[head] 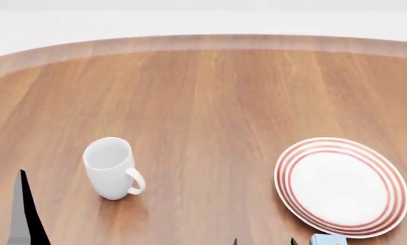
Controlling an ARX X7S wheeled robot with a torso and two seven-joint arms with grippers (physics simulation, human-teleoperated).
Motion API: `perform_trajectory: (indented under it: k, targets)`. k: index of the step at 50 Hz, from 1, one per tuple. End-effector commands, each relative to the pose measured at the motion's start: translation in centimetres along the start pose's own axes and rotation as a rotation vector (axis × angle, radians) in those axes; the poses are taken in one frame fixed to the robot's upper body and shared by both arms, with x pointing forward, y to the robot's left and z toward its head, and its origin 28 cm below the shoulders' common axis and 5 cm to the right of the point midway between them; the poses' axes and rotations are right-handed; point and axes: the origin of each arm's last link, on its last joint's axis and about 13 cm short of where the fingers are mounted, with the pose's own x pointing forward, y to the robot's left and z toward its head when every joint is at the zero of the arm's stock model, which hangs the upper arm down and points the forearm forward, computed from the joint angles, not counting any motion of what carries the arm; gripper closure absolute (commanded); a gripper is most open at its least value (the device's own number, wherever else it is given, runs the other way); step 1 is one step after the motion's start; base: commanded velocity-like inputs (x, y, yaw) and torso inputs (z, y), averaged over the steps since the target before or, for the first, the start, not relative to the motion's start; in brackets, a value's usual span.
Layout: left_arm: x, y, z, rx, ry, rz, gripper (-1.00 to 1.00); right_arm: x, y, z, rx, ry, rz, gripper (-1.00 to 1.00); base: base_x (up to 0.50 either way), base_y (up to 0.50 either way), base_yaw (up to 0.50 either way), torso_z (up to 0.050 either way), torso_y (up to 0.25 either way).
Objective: Pick up the red mug and put it on the plate
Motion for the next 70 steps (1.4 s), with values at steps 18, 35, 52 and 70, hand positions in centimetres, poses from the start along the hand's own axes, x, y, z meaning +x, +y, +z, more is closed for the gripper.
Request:
perform_trajectory:
  k: [18,35,52,70]
  targets:
    - [-0.1,0.0,0.1,0.002,-0.004,0.001,-1.0,0.0,0.0,0.1,-0.001,0.0,-0.001,-1.0,0.18,0.0,0.0,0.0,0.0]
    - [0.0,0.0,0.1,0.004,-0.006,0.002,-1.0,-0.1,0.0,0.1,0.0,0.0,0.0,-1.0,0.18,0.0,0.0,0.0,0.0]
    - [0.0,0.0,0.2,0.005,-0.008,0.003,-1.0,0.0,0.0,0.0,-0.001,0.005,-0.004,-1.0,0.14,0.0,0.0,0.0,0.001]
    - [0.1,0.1,0.8,0.004,-0.009,0.004,-1.0,-1.7,-0.1,1.1,-0.016,-0.044,0.037,-1.0,0.0,0.0,0.0,0.0,0.0]
